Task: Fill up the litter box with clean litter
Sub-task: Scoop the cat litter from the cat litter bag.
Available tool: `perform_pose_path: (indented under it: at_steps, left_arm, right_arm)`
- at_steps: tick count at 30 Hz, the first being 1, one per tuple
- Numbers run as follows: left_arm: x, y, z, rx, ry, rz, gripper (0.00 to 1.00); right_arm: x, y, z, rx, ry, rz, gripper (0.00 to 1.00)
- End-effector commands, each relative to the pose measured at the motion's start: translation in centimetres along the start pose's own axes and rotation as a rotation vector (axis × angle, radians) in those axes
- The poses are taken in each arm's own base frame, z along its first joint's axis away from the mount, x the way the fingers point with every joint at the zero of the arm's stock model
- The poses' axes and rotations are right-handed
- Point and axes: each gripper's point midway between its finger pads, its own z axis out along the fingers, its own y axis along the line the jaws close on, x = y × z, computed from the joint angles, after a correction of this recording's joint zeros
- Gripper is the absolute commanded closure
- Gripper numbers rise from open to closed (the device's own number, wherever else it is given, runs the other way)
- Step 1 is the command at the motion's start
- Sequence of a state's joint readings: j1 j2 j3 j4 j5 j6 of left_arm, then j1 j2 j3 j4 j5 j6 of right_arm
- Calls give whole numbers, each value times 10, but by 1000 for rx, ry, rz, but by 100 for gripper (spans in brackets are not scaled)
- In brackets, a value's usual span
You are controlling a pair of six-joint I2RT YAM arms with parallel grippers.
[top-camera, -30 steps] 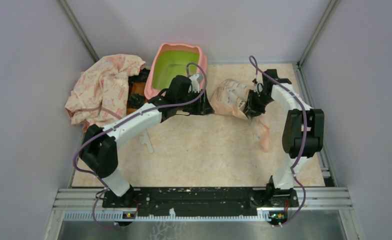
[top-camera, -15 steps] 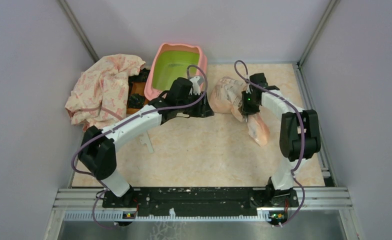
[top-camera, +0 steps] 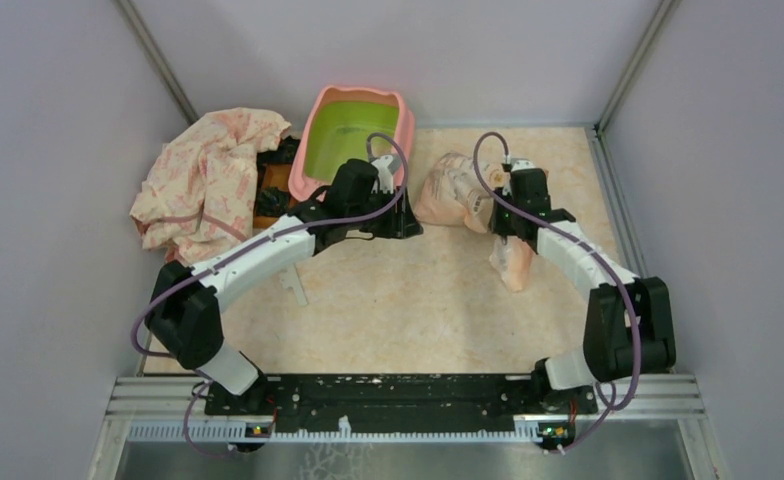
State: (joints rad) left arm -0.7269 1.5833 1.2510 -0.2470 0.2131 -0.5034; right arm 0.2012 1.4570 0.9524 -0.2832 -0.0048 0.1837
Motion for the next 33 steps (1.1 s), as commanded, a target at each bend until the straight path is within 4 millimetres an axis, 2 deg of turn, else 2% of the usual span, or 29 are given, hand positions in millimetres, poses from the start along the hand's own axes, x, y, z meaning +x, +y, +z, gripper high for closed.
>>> perform_pose_path:
  at_steps: [1,4,10,15,23,33]
  left_arm:
    - [-7,-9,-7,29,-36,13,47]
    - [-7,-10,-7,34,-37,10,47]
    - [0,-10,-5,45,-34,-4,47]
    - [1,-10,-8,44,-41,-3,47]
    - [3,-10,-15,58,-75,-1,46]
    - [0,-6,-12,159,-46,-18,42]
  right_arm:
    - [-25,9,-24,-15,-156,-8,100]
    - [-9,9,-28,4,-148,-21,100]
    - [17,1,-23,62,-198,3,100]
    - [41,-13,-23,151,-218,65,100]
    - [47,-31,-51,206,-342,140,100]
    - [58,-39,-54,243,-307,95,100]
